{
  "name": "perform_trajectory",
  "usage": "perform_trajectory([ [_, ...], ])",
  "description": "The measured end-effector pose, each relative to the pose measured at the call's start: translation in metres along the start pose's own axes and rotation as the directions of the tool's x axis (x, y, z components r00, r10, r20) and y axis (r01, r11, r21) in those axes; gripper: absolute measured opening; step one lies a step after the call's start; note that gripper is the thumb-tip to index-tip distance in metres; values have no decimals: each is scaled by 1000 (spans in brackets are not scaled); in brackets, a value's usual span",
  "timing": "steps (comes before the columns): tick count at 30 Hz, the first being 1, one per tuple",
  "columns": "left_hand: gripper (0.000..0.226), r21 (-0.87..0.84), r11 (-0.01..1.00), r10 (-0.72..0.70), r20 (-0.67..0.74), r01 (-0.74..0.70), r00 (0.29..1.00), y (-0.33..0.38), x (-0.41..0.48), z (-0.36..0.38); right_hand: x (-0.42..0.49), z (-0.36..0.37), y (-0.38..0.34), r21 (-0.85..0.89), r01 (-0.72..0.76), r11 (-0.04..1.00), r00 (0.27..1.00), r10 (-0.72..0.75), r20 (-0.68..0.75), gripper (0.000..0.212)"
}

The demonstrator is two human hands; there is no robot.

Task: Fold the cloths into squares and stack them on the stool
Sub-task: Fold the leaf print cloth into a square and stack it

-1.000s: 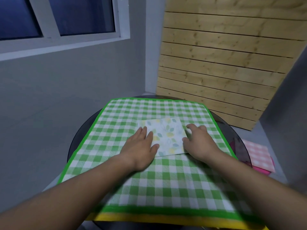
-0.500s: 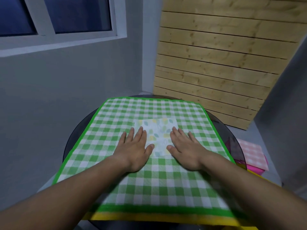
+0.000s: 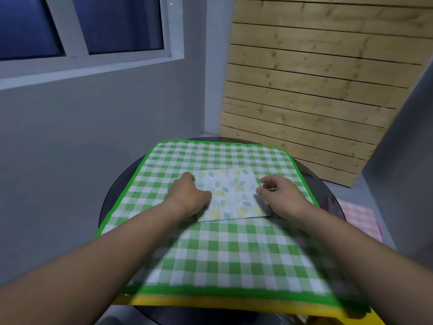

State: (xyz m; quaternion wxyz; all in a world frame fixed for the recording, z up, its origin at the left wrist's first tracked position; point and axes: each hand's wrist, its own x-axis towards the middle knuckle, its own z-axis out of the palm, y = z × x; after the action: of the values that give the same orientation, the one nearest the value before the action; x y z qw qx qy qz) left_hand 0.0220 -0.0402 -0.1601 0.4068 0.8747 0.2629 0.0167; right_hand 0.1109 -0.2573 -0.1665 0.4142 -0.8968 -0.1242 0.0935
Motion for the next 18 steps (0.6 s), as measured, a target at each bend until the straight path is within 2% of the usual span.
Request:
perform_trajectory([
  [4,39,-104,993,-47,40,51,998,4,3,-6,8,-3,-14,114,-161,980,987,157,46,22],
  [8,32,-183,982,-32,80,47,996,5,6,-9,11,-5,-20,159,-217,963,975,206,84,23],
  [13,28,-316,943,-67,126,104,990,1,9,-14,8,0,-18,215,-197,957,979,181,91,20],
  [18,32,-488,865,-43,165,120,985,-4,6,-14,2,-4,-12,258,-90,962,996,91,9,16],
])
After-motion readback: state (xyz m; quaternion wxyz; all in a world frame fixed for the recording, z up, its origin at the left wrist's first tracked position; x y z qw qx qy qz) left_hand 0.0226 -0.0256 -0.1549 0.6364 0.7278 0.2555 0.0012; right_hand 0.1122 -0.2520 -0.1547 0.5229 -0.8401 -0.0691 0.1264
